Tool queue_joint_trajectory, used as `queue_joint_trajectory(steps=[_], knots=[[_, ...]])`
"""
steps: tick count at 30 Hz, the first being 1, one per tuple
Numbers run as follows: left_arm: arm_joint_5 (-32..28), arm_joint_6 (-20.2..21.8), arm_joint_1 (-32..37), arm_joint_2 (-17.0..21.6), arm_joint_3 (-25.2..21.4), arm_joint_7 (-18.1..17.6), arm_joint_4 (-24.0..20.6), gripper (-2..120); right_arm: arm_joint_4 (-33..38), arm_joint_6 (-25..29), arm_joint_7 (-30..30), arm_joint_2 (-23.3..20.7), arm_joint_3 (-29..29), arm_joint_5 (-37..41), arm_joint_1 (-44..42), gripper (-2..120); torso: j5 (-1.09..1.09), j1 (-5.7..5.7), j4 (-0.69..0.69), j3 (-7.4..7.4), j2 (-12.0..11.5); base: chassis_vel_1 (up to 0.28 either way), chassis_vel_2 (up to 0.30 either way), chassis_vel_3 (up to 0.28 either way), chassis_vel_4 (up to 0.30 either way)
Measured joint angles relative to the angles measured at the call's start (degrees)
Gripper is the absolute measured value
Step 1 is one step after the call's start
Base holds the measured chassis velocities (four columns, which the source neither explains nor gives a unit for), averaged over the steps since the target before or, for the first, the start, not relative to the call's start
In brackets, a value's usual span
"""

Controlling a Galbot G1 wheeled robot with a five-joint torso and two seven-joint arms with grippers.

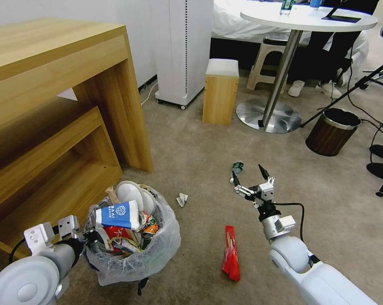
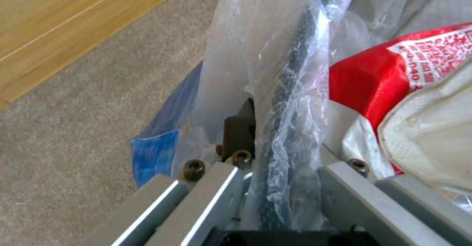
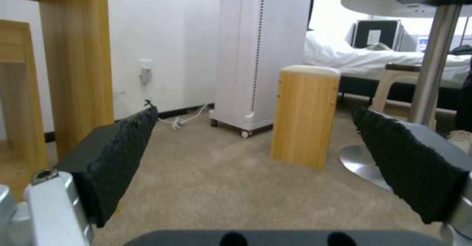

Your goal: Pick up the trash bin and place the garbage on the floor into it.

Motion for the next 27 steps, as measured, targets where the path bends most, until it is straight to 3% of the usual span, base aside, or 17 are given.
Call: queue_joint_trajectory(steps=[27], knots=[[0.59, 0.09, 0.26, -0.12, -0.32, 0.49, -0.20, 0, -1.04, 2.75, -1.79, 0.45, -1.40, 0.82, 0.56, 100, 0.00, 0.00, 0.00, 0.00, 0.00, 0.000, 0.000, 0.000, 0.000]])
